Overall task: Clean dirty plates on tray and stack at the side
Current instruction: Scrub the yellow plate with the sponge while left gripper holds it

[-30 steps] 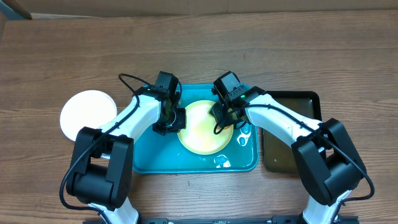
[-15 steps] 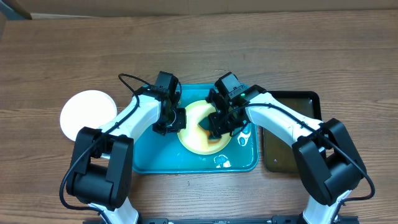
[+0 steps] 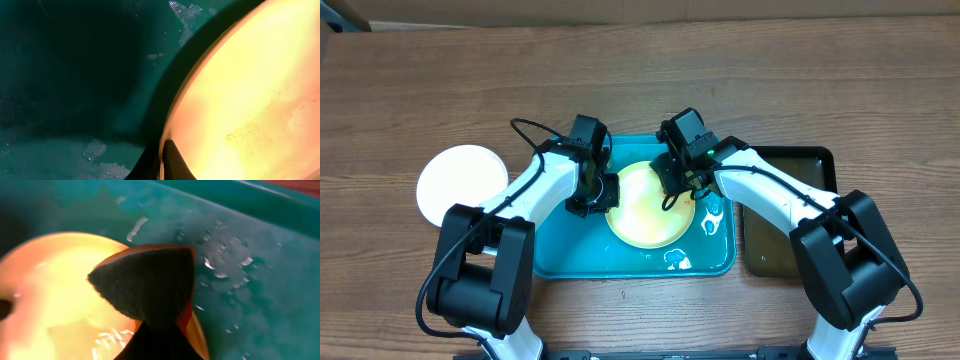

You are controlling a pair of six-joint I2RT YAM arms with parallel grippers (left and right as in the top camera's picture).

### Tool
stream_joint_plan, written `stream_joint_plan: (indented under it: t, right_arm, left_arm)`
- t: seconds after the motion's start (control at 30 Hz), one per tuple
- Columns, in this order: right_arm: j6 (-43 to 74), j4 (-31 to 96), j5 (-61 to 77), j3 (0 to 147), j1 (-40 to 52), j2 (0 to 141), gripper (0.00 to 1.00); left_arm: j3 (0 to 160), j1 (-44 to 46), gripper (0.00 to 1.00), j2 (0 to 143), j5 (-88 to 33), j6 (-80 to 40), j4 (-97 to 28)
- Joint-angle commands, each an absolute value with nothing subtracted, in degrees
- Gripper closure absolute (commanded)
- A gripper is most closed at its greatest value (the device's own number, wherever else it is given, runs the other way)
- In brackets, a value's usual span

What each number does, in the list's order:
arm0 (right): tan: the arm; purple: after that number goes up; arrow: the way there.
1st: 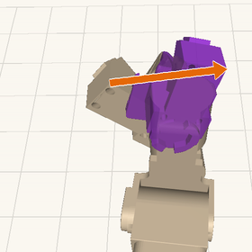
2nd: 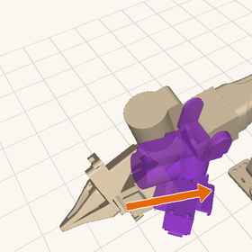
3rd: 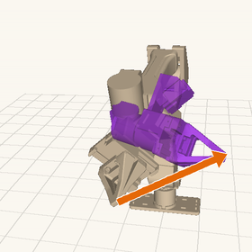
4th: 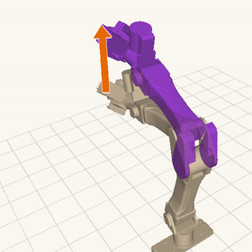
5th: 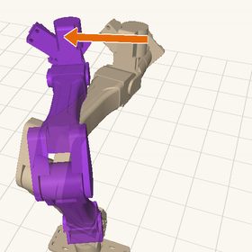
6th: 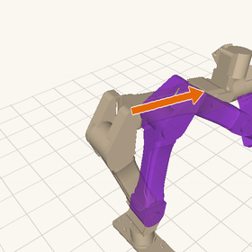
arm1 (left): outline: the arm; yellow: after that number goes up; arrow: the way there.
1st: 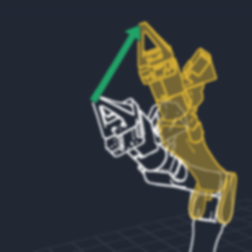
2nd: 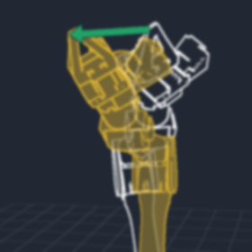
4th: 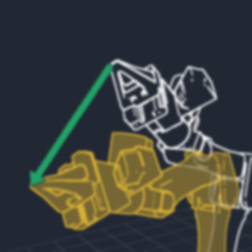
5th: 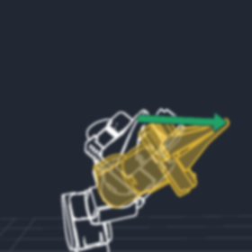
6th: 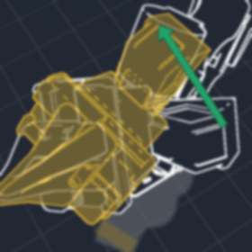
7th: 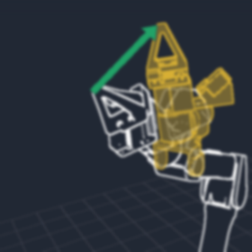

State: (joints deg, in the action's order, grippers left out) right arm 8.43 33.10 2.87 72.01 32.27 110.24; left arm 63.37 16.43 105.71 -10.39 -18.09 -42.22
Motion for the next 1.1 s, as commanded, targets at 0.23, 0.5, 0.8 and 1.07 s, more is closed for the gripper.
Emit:
stream_joint_plan:
  t: [0.23, 0.5, 0.8, 1.07]
  right_arm:
    - [9.08, 41.71, -2.90, 71.13, 32.03, 112.66, 0.89]
    - [9.15, 48.47, 10.61, 70.61, 32.32, 112.64, 0.96]
    - [6.55, 48.18, 27.97, 70.61, 34.96, 112.64, 0.95]
    - [8.78, 38.83, 15.97, 70.63, 34.89, 112.64, 0.93]
  left_arm:
    - [62.08, 16.93, 0.96, 108.33, -7.07, -18.48, -43.05]
    - [62.08, 16.93, 0.96, 108.33, -7.07, -18.48, -42.96]
    - [62.08, 16.91, 0.96, 108.33, -7.07, -18.48, -42.87]
    - [62.08, 16.93, 0.96, 108.33, -7.09, -18.50, -42.89]
